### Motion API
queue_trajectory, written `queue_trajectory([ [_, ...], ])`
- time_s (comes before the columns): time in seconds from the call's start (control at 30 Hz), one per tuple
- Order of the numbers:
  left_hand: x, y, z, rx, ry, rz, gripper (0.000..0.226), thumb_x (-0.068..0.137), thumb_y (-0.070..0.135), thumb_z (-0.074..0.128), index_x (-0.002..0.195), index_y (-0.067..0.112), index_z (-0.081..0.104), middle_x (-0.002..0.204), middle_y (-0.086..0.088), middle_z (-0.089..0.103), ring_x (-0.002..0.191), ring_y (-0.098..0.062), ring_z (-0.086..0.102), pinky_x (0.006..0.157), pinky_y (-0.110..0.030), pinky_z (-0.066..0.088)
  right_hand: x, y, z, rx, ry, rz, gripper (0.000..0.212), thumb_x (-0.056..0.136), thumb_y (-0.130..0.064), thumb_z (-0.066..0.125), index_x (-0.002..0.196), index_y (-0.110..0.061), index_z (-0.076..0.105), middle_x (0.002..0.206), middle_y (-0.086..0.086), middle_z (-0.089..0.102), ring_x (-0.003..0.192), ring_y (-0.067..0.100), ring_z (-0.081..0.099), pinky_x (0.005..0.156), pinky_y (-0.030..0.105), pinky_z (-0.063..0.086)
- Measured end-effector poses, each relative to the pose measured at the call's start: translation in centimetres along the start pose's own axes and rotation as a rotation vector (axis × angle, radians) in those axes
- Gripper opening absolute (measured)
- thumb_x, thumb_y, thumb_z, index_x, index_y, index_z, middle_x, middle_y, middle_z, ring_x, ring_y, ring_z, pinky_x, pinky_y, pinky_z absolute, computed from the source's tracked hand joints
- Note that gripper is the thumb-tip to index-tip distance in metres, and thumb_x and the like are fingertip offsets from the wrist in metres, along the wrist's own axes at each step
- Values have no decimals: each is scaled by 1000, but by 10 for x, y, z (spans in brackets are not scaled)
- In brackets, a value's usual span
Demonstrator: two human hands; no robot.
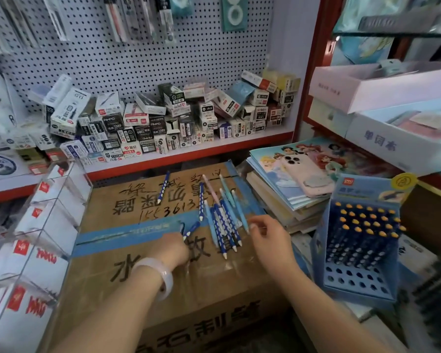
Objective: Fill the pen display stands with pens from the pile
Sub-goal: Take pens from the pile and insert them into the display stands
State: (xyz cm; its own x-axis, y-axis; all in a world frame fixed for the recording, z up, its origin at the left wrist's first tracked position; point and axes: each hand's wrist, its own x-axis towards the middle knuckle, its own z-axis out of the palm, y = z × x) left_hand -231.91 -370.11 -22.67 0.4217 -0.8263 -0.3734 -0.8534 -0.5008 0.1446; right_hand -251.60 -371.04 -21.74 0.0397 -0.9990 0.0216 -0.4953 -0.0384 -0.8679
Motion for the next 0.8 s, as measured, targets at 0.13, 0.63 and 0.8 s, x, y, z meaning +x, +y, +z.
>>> queue_trajectory([
  [0.13,19,17,-19,-209,92,4,19,98,14,38,109,2,50,74,-2,44,60,-13,44,49,-24,35,3,1,-2,28,-7,8,25,97,-19,46,119,-20,56,113,-1,57,89,9,56,79,29,53],
  [0.63,46,65,-19,-114,18,51,27,86,28,56,68,20,38,64,1,44,50,-13,41,43,-23,28,24,20,-13,28,29,61,24,97,-21,44,119,-21,55,116,0,57,99,13,57,82,30,51],
  [0.8,39,54,-17,-174,64,55,28,87,32,58,68,16,45,66,1,48,54,-12,45,45,-23,31,19,16,-19,33,17,45,23,98,-20,43,118,-20,55,115,0,57,96,16,58,73,28,48],
])
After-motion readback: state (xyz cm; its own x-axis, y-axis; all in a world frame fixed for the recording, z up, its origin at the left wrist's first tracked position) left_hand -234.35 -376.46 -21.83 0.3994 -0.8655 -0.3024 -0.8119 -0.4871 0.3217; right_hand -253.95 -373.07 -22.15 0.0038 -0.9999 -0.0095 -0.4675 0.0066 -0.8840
